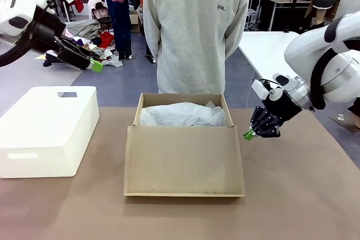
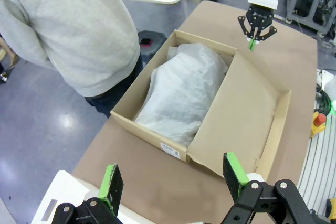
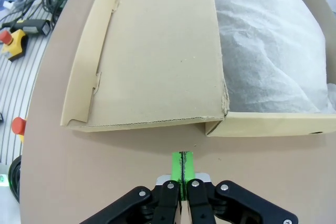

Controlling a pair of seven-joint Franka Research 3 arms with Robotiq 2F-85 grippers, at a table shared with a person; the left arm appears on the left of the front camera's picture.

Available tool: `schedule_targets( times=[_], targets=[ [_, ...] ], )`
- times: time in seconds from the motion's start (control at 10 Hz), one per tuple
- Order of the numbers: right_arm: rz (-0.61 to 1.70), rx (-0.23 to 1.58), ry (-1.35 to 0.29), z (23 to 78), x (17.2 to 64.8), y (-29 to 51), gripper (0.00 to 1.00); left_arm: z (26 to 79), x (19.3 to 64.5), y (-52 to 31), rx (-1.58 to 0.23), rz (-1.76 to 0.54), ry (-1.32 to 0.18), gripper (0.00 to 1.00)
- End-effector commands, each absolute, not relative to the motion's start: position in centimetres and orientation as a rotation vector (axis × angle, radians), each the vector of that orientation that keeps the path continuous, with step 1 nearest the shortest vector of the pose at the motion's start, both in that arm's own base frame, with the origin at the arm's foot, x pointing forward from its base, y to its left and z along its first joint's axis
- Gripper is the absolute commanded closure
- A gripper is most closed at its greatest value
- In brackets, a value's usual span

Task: Pack the shoes into the box.
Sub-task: Close the Shoes Box.

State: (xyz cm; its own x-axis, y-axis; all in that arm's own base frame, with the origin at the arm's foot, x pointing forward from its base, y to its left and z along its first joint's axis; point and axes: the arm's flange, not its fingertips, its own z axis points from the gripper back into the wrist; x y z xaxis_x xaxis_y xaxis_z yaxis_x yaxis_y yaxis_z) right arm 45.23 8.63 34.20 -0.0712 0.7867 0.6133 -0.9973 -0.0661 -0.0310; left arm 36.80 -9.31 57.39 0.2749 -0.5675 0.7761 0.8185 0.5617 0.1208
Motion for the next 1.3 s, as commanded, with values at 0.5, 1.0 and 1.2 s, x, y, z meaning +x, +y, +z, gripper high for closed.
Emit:
schedule_targets(
  times=[0.5,1.0,1.2],
  targets=[
    [1.645,0.630,-0.545,30.7,45.5,9.6,1.00,57.2,36.9,-9.2,-0.347,-0.965,-0.889,0.00],
    [1.654,0.681,-0.554,28.9,45.6,10.9,1.00,57.2,36.9,-9.2,-0.347,-0.965,-0.889,0.00],
    [1.661,0.703,-0.550,28.5,45.6,11.6,1.00,57.2,36.9,-9.2,-0.347,-0.965,-0.889,0.00]
  ],
)
